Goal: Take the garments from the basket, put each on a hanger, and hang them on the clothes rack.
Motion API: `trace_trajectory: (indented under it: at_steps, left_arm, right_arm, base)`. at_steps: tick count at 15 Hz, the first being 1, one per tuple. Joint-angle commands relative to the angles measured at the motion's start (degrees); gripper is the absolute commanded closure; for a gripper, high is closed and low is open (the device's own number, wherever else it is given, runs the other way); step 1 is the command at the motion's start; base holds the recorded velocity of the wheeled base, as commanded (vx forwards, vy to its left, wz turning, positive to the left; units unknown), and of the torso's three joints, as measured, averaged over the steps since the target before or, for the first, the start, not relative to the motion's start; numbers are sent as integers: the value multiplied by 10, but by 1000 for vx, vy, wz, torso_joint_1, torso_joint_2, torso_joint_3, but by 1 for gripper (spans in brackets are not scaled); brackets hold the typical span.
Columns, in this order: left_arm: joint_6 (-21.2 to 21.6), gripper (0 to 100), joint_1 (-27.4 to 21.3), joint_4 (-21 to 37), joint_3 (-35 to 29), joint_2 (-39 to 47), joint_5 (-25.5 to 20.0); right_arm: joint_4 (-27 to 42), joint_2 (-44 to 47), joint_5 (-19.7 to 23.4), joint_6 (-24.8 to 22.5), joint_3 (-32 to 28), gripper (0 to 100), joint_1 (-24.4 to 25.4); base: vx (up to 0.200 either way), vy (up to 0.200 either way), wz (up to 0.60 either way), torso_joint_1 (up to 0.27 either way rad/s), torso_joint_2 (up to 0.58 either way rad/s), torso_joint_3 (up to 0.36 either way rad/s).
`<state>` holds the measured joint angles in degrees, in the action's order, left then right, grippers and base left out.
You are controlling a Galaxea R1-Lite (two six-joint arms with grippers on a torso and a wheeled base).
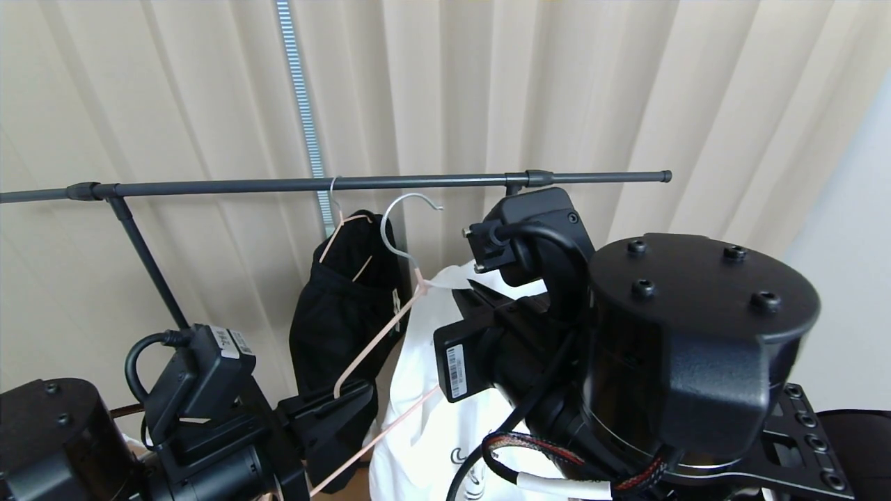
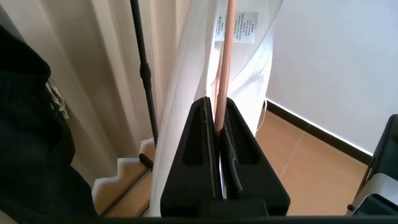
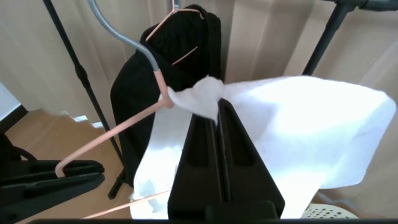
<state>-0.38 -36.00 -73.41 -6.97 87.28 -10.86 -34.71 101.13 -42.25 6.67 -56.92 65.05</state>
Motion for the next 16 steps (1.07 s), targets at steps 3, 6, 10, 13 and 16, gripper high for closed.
trace_trajectory:
  at_steps: [3,6,10,13,16]
  left_arm:
    - [0,100,0,-2,5,1,1]
    - [0,100,-1,-5,5,0,1]
    - [0,100,-1,-16,5,0,1]
    - [-1,100,0,-25,6,0,1]
    - [-1,100,0,-25,6,-1,1]
  right_arm:
    - [0,-1,0,0,-1,100,0]
    - [0,1,1,1,-1,100,1]
    - [3,0,0,0,3,0,1]
    - [10,-1,1,-3,12,0,1]
    - [19,-15,2,-15,25,0,0]
  base:
    - [0,0,0,0,0,0]
    - [0,0,0,0,0,0]
    - [0,0,0,0,0,0]
    - [0,0,0,0,0,0]
    - [0,0,0,0,0,0]
